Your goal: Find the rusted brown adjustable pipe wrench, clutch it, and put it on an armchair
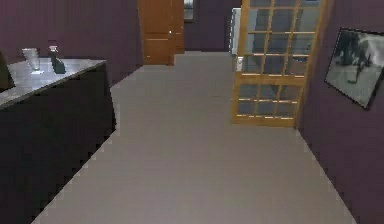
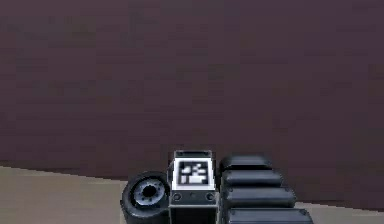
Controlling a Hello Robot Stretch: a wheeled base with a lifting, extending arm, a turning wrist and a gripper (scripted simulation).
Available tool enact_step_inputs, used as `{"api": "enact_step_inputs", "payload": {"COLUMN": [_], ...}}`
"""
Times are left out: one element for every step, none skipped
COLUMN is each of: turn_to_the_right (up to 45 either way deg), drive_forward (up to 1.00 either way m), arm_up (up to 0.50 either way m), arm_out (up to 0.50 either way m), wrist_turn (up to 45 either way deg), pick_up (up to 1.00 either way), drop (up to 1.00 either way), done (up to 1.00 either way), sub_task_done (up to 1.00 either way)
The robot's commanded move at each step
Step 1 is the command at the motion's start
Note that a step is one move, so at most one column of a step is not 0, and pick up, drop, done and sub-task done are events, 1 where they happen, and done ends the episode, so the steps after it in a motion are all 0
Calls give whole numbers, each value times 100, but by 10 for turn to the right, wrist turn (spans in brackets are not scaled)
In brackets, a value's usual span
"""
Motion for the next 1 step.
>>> {"api": "enact_step_inputs", "payload": {"turn_to_the_right": [0], "drive_forward": [100], "arm_up": [0], "arm_out": [0], "wrist_turn": [0], "pick_up": [0], "drop": [0], "done": [0], "sub_task_done": [0]}}
